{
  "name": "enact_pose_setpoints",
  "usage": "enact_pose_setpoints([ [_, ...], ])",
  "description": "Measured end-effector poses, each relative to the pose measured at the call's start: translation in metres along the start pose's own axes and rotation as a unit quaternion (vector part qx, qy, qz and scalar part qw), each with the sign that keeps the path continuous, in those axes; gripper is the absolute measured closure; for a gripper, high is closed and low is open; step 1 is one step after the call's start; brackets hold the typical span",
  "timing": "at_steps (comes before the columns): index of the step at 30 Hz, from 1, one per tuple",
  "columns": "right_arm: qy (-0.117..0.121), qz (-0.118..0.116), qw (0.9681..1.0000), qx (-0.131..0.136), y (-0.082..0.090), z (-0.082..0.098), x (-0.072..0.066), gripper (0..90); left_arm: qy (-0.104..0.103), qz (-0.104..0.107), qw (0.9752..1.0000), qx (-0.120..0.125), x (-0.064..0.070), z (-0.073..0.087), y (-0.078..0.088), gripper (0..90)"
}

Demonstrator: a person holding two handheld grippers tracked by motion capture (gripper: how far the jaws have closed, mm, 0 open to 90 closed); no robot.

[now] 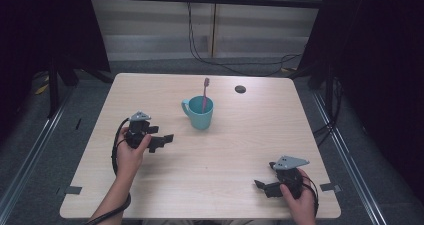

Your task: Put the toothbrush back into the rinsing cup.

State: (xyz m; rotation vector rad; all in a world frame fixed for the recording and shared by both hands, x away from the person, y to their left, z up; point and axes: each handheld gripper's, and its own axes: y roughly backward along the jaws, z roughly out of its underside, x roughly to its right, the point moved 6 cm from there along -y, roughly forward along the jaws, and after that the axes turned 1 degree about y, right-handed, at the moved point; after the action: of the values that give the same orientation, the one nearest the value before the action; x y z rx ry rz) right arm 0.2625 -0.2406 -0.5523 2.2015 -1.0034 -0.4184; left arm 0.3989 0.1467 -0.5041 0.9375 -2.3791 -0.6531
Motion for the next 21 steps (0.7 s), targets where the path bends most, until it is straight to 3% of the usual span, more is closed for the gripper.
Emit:
enact_pose_setpoints([
  [21, 0.0, 0.0, 1.0, 0.0, 0.0, 0.0, 0.0, 11.8, -0.014, 0.0, 0.9998, -0.011, 0.0, 0.023, 0.004, 21.6],
])
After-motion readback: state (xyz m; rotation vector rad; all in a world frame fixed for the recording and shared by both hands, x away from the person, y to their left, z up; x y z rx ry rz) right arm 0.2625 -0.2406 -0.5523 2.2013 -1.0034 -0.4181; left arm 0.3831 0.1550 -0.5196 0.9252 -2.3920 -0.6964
